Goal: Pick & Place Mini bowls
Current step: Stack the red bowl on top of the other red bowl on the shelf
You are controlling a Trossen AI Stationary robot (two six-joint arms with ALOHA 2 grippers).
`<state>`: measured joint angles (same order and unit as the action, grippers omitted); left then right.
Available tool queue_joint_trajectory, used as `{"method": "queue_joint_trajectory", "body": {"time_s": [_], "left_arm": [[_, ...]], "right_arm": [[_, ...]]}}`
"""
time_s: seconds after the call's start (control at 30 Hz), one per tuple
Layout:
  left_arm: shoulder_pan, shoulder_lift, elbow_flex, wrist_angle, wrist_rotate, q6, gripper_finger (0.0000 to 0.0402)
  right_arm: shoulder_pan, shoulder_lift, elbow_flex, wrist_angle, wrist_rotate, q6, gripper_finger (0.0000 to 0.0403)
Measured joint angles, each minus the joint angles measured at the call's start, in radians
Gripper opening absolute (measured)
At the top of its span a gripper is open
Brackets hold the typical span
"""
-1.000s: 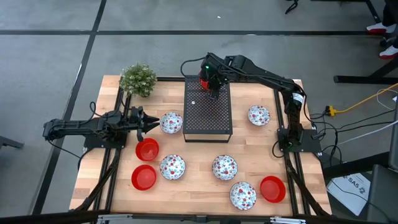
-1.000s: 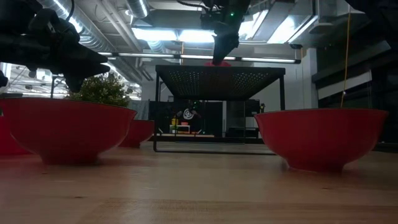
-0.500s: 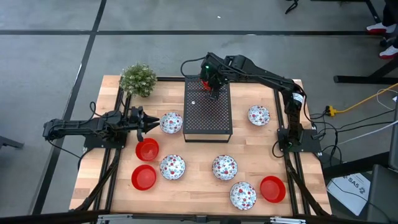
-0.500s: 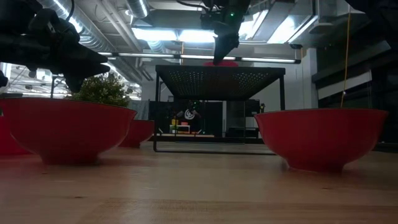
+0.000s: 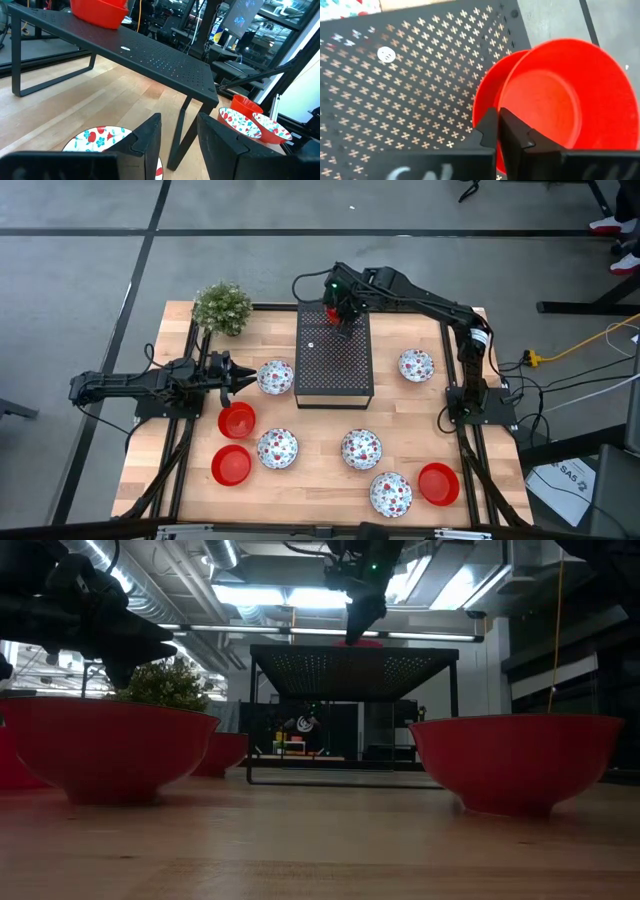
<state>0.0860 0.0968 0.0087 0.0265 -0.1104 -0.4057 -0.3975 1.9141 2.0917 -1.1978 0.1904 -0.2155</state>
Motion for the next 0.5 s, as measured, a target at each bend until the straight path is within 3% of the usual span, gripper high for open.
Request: {"method": "queue_joint_trajectory", "body": {"time_s": [0.27,0.5], "left_arm": [[0.0,0.0,0.0,0.0,0.0,0.0,0.0122],[0.0,0.0,0.0,0.0,0.0,0.0,0.0122]], "right_arm": [[-0.011,0.0,-0.053,0.001,0.0,0.005,0.0023],[-0.011,0.0,-0.053,0.01,-0.011,0.028,0.0011]]}}
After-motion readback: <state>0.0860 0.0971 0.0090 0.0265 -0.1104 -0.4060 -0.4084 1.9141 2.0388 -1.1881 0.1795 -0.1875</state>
